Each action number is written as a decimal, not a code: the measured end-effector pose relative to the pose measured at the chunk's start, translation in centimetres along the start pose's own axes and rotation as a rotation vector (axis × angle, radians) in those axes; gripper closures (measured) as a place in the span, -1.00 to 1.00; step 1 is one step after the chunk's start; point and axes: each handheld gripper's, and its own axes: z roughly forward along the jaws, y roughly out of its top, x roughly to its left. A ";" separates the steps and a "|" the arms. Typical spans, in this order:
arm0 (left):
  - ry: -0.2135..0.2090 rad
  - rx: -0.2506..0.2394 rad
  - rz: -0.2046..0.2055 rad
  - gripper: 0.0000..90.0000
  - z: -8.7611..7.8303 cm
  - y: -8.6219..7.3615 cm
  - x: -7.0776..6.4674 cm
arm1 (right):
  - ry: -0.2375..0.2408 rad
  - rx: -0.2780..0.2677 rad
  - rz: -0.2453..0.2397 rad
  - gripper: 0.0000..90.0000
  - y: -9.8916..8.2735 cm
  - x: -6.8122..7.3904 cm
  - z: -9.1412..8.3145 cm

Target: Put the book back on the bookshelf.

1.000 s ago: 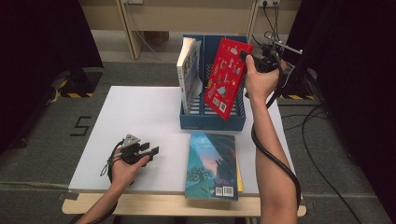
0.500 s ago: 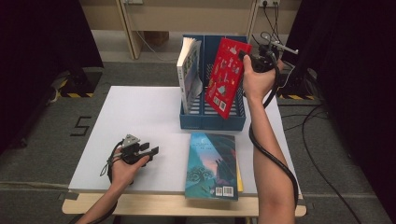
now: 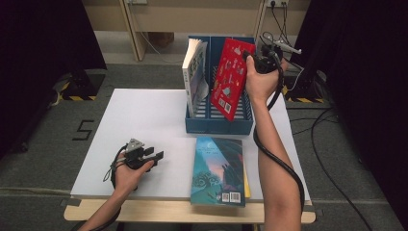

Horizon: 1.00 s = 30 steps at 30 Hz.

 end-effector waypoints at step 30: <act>0.000 0.006 -0.004 0.06 0.0 -0.2 0.1 | -0.030 0.002 -0.066 0.78 -0.9 1.2 2.2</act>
